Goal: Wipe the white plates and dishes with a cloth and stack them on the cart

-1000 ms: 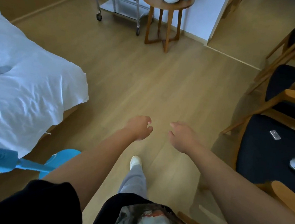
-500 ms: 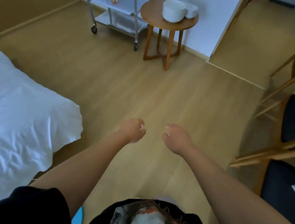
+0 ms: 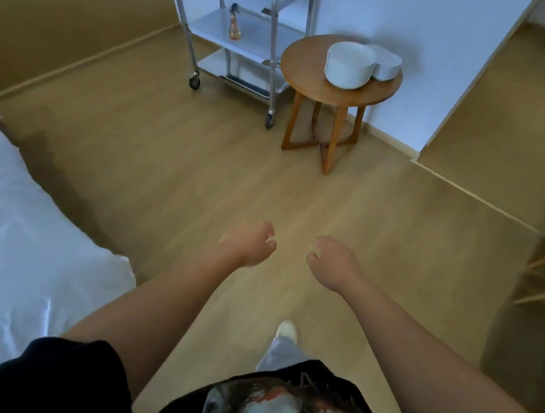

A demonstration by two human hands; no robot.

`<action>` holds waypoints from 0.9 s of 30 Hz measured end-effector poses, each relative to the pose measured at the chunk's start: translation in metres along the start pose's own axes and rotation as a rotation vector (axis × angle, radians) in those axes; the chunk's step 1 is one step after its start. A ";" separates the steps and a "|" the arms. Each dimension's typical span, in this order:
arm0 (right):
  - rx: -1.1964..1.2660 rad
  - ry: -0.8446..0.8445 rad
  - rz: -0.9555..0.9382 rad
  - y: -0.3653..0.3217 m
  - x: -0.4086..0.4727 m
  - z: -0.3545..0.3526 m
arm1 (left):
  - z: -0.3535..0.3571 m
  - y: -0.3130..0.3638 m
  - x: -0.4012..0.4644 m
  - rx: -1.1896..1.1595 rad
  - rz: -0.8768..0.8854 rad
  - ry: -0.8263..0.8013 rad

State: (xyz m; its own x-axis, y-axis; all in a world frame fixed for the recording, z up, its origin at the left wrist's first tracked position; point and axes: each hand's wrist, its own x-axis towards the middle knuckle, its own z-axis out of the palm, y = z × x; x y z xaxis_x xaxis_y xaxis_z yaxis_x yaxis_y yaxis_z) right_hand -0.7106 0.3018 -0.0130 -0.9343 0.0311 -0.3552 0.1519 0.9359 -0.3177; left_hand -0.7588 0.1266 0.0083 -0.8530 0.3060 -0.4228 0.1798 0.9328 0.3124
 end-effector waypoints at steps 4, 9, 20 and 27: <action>-0.017 -0.008 -0.017 0.009 0.082 -0.050 | -0.046 0.014 0.070 0.014 0.001 0.004; 0.033 0.001 -0.047 0.005 0.162 -0.085 | -0.086 0.008 0.136 -0.013 -0.032 0.023; 0.029 0.036 -0.084 -0.033 0.361 -0.128 | -0.182 -0.041 0.315 -0.012 0.045 0.065; 0.048 0.019 -0.018 -0.092 0.492 -0.171 | -0.278 -0.094 0.439 -0.004 0.084 0.052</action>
State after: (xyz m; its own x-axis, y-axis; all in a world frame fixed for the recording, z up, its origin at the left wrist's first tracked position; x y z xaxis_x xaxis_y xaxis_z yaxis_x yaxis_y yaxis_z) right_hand -1.2397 0.2908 -0.0081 -0.9429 0.0214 -0.3325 0.1499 0.9184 -0.3661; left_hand -1.2864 0.1201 0.0300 -0.8591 0.3730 -0.3505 0.2501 0.9034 0.3483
